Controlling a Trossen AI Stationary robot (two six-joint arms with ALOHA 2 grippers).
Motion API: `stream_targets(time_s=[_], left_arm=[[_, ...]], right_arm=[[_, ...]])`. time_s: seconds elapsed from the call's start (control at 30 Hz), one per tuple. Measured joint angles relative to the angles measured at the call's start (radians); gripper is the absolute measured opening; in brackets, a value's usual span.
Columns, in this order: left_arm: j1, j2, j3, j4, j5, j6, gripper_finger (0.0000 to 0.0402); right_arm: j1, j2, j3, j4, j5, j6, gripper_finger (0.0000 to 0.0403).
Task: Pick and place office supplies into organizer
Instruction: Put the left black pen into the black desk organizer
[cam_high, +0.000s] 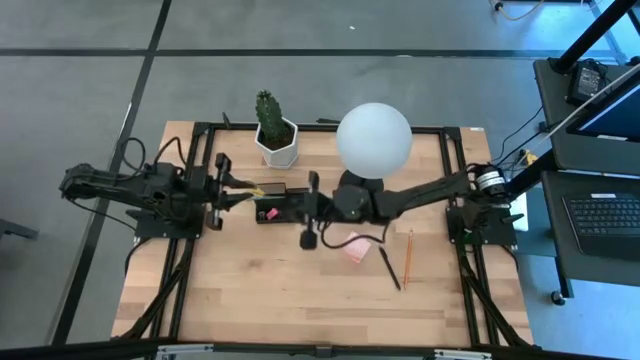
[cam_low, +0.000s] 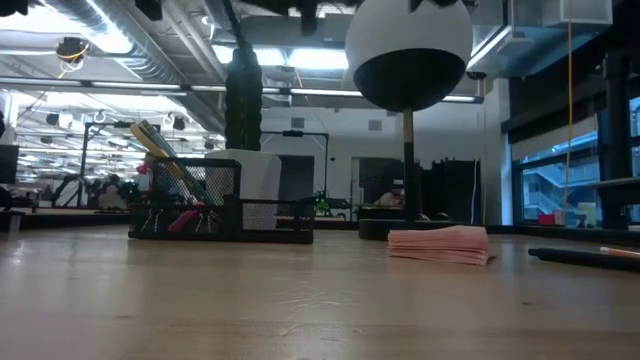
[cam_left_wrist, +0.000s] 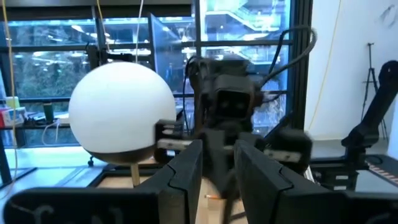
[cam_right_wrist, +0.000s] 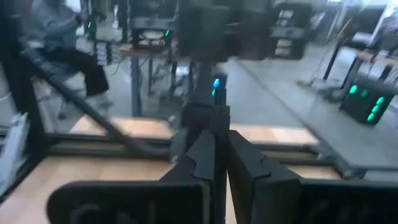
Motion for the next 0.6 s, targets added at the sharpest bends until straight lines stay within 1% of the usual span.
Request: stream_targets(time_s=[0.1, 0.3, 0.4, 0.5, 0.6], left_arm=[[0.0, -0.005, 0.0, -0.007, 0.0, 0.0, 0.0088], [0.0, -0.005, 0.0, -0.055, 0.0, 0.0, 0.0088], [0.0, -0.004, 0.0, -0.074, 0.0, 0.0, 0.0088], [0.0, -0.004, 0.0, -0.078, 0.0, 0.0, 0.0088], [0.0, -0.004, 0.0, -0.078, 0.0, 0.008, 0.0088]], right_arm=[[-0.039, 0.042, 0.0, 0.09, -0.032, -0.02, 0.0022], [-0.107, 0.148, -0.001, 0.289, -0.047, -0.023, 0.0022], [-0.135, 0.194, 0.001, 0.373, -0.072, -0.016, 0.0022], [-0.154, 0.242, 0.027, 0.401, -0.078, -0.023, 0.0022], [-0.166, 0.302, 0.081, 0.407, -0.08, -0.023, 0.0022]])
